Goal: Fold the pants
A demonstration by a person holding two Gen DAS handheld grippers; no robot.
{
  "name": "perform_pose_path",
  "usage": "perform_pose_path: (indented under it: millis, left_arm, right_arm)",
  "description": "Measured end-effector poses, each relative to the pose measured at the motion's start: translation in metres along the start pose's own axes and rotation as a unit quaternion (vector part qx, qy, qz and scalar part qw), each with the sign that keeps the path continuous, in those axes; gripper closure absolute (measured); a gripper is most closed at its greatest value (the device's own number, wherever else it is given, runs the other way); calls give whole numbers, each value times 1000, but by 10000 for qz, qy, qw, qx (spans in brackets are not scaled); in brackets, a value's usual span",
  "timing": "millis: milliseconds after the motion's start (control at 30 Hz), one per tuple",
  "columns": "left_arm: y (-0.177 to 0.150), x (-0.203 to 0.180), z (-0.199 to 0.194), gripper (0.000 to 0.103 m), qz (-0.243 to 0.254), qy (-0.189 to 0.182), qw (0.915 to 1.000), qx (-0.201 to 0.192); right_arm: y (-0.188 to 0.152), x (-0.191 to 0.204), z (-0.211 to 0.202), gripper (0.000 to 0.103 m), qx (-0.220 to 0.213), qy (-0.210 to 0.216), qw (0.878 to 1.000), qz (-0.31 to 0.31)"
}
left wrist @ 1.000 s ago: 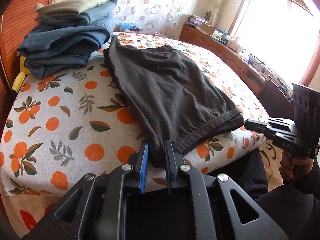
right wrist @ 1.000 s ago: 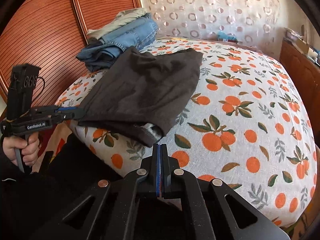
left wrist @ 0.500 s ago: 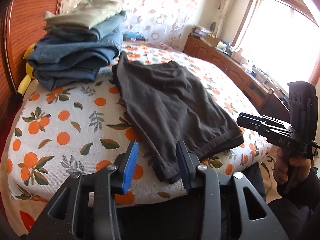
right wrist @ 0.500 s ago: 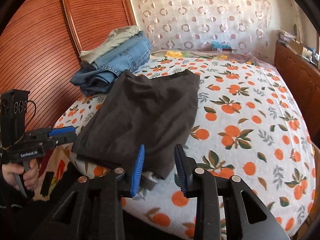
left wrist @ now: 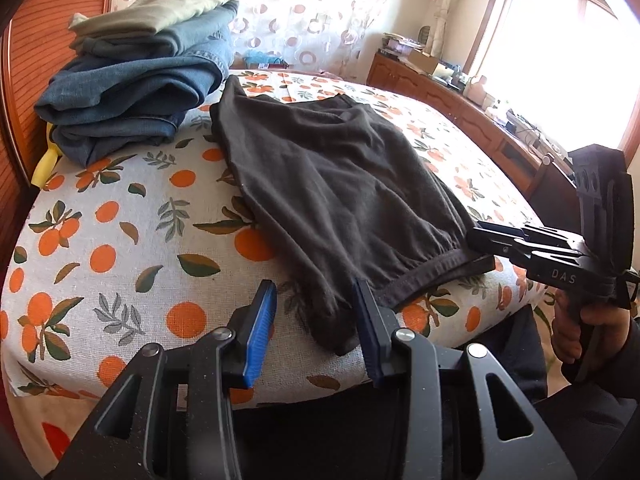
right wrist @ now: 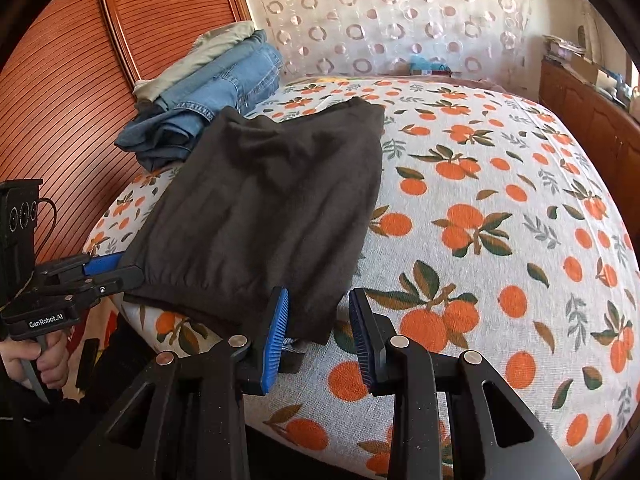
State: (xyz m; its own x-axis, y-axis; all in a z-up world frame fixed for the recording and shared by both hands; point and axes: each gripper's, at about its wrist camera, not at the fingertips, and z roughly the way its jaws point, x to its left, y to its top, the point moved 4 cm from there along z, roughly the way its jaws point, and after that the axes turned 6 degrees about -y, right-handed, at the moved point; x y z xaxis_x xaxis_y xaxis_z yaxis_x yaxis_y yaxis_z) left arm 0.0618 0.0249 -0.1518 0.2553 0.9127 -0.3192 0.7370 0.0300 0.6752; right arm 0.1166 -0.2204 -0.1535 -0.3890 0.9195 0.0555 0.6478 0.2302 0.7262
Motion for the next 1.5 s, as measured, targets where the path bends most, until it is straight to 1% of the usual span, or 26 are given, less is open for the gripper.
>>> perform_pose_path:
  millis: [100,167,267,400,667,733,800,867,900,933,1067,1133,1267,1400,1500]
  left_arm:
    - [-1,-1,0,63,60,1,10000,-33]
    - [-2,-3,0,73,45,-112,9999,-9]
    - [-2,-6,2,78,100,-163,9998,18]
    - [-2,-7,2,81,90,-220,9997,10]
    - [-3,-7,2,81,60,-239,9997,-3]
    - [-4,-8,2,81,81,-260,9996,-19]
    - [-5,-9,2,81,138,-256,9996,-17]
    - [-5,-10,2,81,155,-236,9996,-15]
    - [-5,-10,2,85,167,-265,9995,-12]
    - [-6,-12,3,90,170,-381,9991,26]
    - [-4,-13,2,92,79,-393,9991,120]
    - [-4,-18,-3,92,133,-406,9989,199]
    - [-10,-28,-19,93,251,-474,9981,293]
    - [-11,-30,-31,93,170,-552,9980,268]
    - [-4,-29,-34,93,106,-576,9981,174]
  right_arm:
    - [-1,1,-1,71,-5,49,10000,-11]
    - [-2,3,0,71,2,96,9999,-32]
    - [-4,4,-2,71,10,124,9999,-74]
    - [-6,5,-4,71,22,125,9998,-126]
    - [-11,5,-8,71,35,165,9997,-181]
    - [-11,6,-9,73,24,151,9997,-202]
    - [-12,7,-8,83,9,172,9996,-229]
    - [-12,9,-9,88,-26,182,9994,-295]
    - [-12,9,-9,90,-36,192,9993,-304]
    - [-12,8,-9,91,-35,212,9993,-293]
    - [-10,6,-16,94,-105,341,9991,-226]
    - [-11,6,-24,95,-181,409,9988,-189]
    - [-19,4,-37,95,-194,530,9982,-184]
    - [-22,3,-48,95,-185,658,9974,-219]
    - [-14,0,-49,95,-257,662,9972,-246]
